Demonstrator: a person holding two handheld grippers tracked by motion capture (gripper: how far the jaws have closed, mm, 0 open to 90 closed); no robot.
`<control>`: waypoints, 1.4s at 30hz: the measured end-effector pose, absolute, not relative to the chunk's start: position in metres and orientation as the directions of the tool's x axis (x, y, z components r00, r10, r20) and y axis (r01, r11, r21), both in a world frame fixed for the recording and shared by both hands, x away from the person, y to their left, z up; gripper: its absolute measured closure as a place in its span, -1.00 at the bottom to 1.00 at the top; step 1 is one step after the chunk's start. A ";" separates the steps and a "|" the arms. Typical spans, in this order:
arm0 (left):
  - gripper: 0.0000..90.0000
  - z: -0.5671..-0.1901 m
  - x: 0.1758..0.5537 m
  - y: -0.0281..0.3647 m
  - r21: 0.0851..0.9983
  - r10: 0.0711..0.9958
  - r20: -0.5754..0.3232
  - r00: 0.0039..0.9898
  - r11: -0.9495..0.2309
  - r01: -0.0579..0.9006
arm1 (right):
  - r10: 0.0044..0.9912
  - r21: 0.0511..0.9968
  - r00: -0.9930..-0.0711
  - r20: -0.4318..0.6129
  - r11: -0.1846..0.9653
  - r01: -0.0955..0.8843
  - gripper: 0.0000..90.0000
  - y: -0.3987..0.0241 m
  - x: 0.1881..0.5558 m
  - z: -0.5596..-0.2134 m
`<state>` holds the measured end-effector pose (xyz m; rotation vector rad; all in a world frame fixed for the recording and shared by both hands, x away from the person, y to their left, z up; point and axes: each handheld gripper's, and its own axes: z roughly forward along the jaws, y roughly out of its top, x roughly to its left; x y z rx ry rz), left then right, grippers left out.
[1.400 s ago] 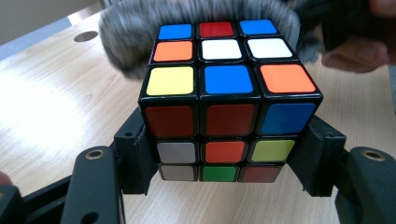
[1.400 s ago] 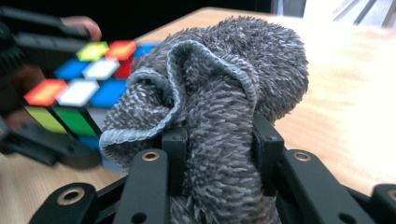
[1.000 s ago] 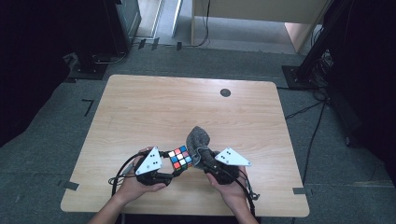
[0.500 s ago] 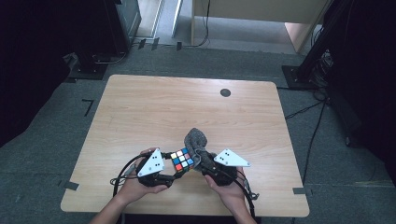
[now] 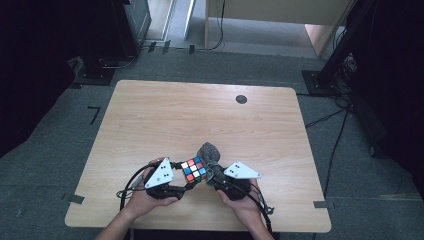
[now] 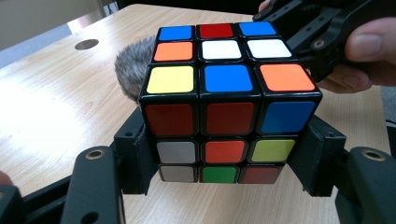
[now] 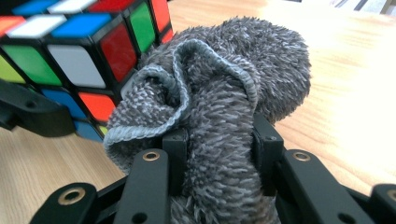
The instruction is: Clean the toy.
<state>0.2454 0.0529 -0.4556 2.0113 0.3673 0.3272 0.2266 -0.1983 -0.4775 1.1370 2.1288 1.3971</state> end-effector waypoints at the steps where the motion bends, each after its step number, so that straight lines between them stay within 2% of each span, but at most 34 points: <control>1: -0.24 -0.455 0.246 0.053 0.896 0.394 0.070 0.916 -0.429 0.117 | 0.778 0.880 -0.616 0.126 0.199 0.432 0.48 -0.199 0.227 -0.478; 9: -0.24 -0.454 0.248 0.058 0.901 0.411 0.061 0.910 -0.415 0.127 | 0.816 0.875 -0.572 0.081 0.216 0.433 0.47 -0.209 0.233 -0.478; 16: -0.24 -0.454 0.251 0.060 0.903 0.418 0.050 0.907 -0.407 0.138 | 0.871 0.877 -0.490 0.033 0.210 0.432 0.46 -0.228 0.240 -0.474; 19: -0.24 -0.455 0.252 0.061 0.901 0.424 0.046 0.905 -0.409 0.146 | 0.888 0.856 -0.459 0.014 0.227 0.464 0.44 -0.235 0.245 -0.481; 32: -0.24 -0.457 0.255 0.061 0.897 0.421 0.033 0.907 -0.412 0.159 | 0.890 0.806 -0.455 -0.020 0.284 0.519 0.40 -0.236 0.256 -0.504; 37: -0.24 -0.457 0.256 0.063 0.899 0.426 0.029 0.904 -0.407 0.163 | 0.883 0.793 -0.470 -0.014 0.296 0.532 0.27 -0.234 0.258 -0.508; 42: -0.24 -0.456 0.256 0.063 0.899 0.425 0.028 0.905 -0.406 0.162 | 0.886 0.803 -0.463 0.018 0.264 0.535 0.01 -0.237 0.258 -0.505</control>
